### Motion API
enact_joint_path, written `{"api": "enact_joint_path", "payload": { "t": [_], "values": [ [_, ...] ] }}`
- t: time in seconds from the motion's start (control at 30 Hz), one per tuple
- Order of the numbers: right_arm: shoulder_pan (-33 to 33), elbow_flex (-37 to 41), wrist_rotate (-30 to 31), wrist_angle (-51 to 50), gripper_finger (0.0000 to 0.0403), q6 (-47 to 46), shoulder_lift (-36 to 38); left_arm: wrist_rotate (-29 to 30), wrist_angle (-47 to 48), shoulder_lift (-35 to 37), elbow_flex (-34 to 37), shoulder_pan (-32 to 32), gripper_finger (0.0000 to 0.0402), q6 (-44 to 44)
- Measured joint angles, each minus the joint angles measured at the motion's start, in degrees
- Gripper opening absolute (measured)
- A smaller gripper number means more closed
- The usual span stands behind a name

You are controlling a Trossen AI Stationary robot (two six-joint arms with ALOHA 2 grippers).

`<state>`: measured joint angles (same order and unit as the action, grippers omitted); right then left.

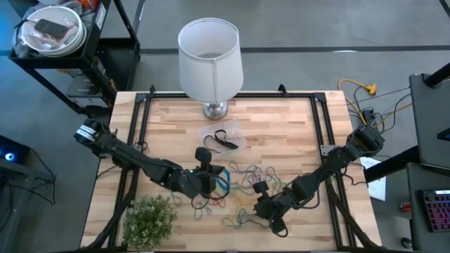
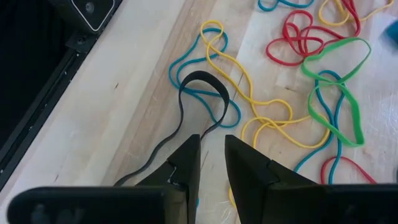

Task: Pick and place rubber bands into bin
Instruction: Put the blue rubber band into the transparent container

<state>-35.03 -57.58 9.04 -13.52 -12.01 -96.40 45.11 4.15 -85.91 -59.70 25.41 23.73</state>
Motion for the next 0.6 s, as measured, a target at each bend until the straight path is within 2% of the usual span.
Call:
{"api": "enact_joint_path", "payload": {
  "t": [0.3,0.6],
  "values": [
    [0.0,0.0,0.0,0.1,0.0068,0.0,0.0,0.4,-6.6,1.0,0.1,-6.9,0.0001,8.1],
    [0.0,0.0,0.0,0.0,0.0068,0.0,0.0,0.2,-6.6,0.7,1.8,-17.6,0.0001,8.8]
  ]
}}
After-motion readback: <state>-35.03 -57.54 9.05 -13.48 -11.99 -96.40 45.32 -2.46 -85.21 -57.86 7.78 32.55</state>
